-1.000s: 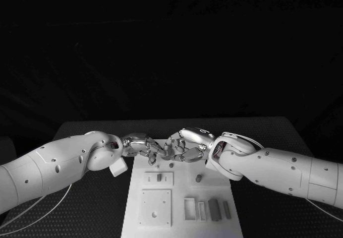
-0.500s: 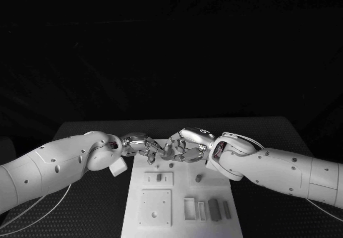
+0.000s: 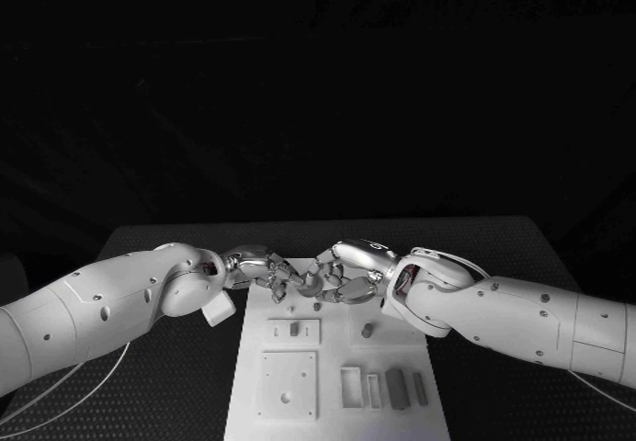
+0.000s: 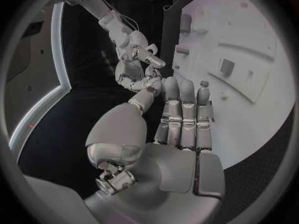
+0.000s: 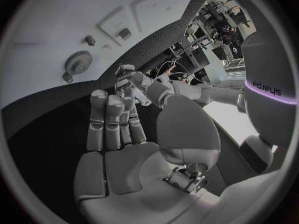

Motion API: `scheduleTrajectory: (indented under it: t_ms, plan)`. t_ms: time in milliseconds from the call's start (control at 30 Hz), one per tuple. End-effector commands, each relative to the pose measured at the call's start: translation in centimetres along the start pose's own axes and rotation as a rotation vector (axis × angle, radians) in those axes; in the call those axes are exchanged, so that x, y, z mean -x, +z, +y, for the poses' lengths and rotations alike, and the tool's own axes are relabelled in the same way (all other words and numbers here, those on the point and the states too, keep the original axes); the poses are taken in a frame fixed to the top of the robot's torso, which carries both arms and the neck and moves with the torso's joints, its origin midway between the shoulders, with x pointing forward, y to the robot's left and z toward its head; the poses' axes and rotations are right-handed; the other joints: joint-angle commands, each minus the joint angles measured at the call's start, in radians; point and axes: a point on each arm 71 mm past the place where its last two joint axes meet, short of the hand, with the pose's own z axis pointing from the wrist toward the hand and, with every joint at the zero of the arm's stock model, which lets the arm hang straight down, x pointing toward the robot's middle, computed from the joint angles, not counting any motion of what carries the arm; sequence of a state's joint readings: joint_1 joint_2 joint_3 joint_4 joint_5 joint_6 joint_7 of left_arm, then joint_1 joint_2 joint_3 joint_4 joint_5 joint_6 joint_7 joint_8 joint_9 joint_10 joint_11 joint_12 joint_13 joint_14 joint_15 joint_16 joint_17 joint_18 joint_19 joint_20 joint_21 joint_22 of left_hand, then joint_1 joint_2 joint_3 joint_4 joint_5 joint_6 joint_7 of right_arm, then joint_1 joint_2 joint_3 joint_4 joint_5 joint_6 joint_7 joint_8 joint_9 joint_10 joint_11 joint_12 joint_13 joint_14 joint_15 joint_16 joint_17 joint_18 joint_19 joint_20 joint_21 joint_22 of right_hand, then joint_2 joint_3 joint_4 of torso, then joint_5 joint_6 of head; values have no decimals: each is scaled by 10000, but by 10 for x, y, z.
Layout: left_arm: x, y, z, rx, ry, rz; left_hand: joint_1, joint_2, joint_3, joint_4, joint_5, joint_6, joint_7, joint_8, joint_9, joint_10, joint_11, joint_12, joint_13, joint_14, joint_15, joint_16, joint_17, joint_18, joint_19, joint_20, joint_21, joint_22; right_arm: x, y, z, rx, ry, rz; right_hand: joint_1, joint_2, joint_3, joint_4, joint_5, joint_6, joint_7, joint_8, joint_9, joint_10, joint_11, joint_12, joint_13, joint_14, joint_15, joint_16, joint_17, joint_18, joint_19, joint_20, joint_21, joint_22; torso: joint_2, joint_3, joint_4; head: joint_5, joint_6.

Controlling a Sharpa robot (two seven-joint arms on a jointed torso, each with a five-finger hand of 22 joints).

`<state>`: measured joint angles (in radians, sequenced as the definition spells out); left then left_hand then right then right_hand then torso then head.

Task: Assemble the parts on the task board

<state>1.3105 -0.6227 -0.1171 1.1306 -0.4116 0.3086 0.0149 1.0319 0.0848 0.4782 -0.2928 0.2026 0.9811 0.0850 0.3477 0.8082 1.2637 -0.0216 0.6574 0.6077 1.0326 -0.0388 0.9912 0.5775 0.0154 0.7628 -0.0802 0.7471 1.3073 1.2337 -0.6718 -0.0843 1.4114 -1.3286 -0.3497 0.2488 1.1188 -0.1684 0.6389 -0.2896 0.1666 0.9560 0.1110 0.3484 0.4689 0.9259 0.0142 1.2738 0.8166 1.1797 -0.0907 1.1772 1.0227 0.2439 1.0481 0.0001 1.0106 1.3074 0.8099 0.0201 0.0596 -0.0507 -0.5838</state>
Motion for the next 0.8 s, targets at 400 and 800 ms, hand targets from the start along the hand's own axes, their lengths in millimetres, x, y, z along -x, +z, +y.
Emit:
scheduleTrajectory:
  t_ms: [400,800]
  plan:
    - [3,-2,10,2000,1003,-1459,207,146,-19,0,208,167,-129,158,211,129,-150,43,47,193,-125,132,55,-102,154,-649,143,228,19,-14,-35,-1183,-102,-1246,-164,-38,-61,9,14,-79,121,-151,-41,28,-17,34,-35,21,-38,58,-30,179,48,-60,48,148,-13,3,12,21,-19]
    - [-2,-16,15,3417,1938,-1755,-6,50,-69,12,624,340,-230,262,390,384,-249,43,47,441,-241,139,40,-89,376,-762,236,207,50,-20,-77,-2396,-41,-2197,-151,-116,56,9,128,-103,143,-194,-33,14,7,13,-64,18,-12,27,-60,179,54,-65,5,122,-36,12,20,102,-137]
